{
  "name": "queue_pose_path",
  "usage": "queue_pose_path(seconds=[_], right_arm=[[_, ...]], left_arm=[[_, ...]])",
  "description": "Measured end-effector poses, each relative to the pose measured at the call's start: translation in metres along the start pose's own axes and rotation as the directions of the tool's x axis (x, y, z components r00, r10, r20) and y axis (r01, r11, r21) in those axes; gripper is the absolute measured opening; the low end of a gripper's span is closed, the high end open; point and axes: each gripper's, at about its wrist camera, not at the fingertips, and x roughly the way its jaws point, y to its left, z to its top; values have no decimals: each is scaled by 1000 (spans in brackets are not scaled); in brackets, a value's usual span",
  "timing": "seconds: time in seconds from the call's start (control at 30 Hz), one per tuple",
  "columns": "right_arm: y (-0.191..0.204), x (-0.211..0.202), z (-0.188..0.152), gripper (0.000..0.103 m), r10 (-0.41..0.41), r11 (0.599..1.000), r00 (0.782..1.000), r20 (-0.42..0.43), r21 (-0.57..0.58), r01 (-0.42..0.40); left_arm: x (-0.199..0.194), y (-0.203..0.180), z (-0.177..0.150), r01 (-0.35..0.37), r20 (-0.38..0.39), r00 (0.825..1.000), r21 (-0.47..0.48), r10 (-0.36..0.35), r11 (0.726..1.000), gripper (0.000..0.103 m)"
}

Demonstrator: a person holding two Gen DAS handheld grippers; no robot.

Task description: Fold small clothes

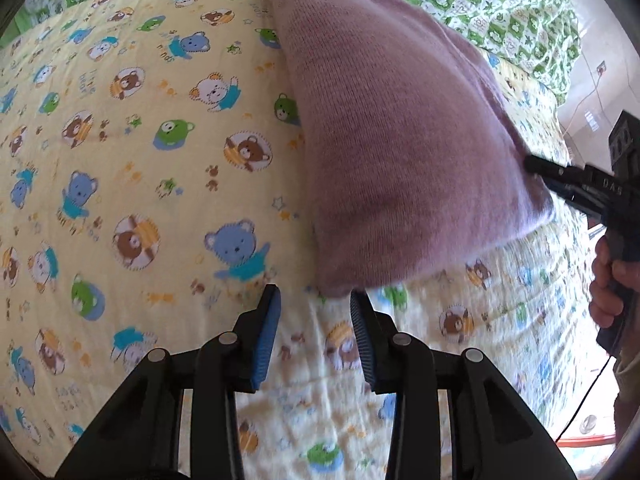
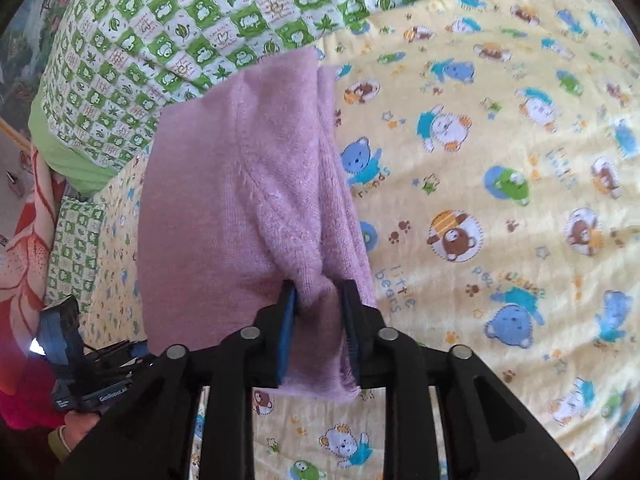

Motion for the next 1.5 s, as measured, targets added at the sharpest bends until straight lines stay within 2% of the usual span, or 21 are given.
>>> queue_pose_path(seconds=[0.07, 0.17, 0.3, 0.43, 0.53, 0.67, 0.77, 0.9, 0.93, 1.03, 1.07, 1.13, 1.17, 1.2, 1.3, 1.5], right_arm=[[6, -12, 3, 40, -36, 999, 999, 40, -19, 37], [17, -26, 10, 40, -12, 999, 995, 97, -34, 15], [37, -18, 32, 40, 74, 996, 992, 100, -65, -68], [53, 1, 52, 40, 86, 993, 991, 99, -95, -77], [53, 19, 68, 40, 93, 993, 992, 86, -82, -86], [34, 59, 89, 40, 39, 998, 999, 20, -50, -38], [29, 75, 100, 38, 48, 997, 999, 22, -58, -46], [37, 67, 105, 39, 42, 997, 998, 47, -64, -39], [38, 60, 103, 40, 50, 997, 997, 58, -59, -46], [39, 41, 94, 40, 43, 997, 996, 83, -64, -38], [37, 35, 88, 42, 39, 997, 995, 88, -63, -34], [31, 28, 78, 60, 28, 998, 996, 90, -64, -22], [28, 26, 72, 65, 6, 998, 996, 89, -65, 0], [25, 26, 68, 70, -16, 998, 996, 87, -61, 21], [14, 34, 58, 71, -18, 999, 999, 50, -44, 20], [-11, 51, 50, 71, 82, 996, 997, 13, 42, -83]], left_arm=[[-13, 2, -6, 29, 8, 1000, -4, -29, 1000, 36], [-35, 2, 1, 61, 67, 996, -7, -61, 998, 36], [-52, -9, 36, 122, 150, 981, 9, -122, 993, 37], [-51, -23, 77, 133, 202, 969, 47, -140, 990, 37], [-39, -27, 105, 141, 203, 968, 59, -150, 988, 37], [5, -14, 134, 74, 138, 988, 13, -75, 997, 36], [18, -4, 146, 80, 125, 989, -14, -78, 997, 36], [3, 1, 142, 109, 145, 984, -30, -104, 994, 35], [-2, 3, 139, 111, 148, 983, -37, -105, 993, 39], [-16, 12, 124, 112, 158, 983, -88, -97, 990, 61], [-20, 17, 116, 115, 164, 982, -110, -96, 987, 63], [-23, 26, 107, 116, 159, 983, -139, -94, 983, 71], [-22, 31, 101, 113, 148, 985, -159, -89, 981, 75], [-21, 35, 97, 115, 140, 986, -174, -91, 978, 75], [-12, 43, 86, 153, 112, 985, -224, -130, 963, 76], [0, 43, 89, 223, 104, 974, -240, -204, 945, 77]])
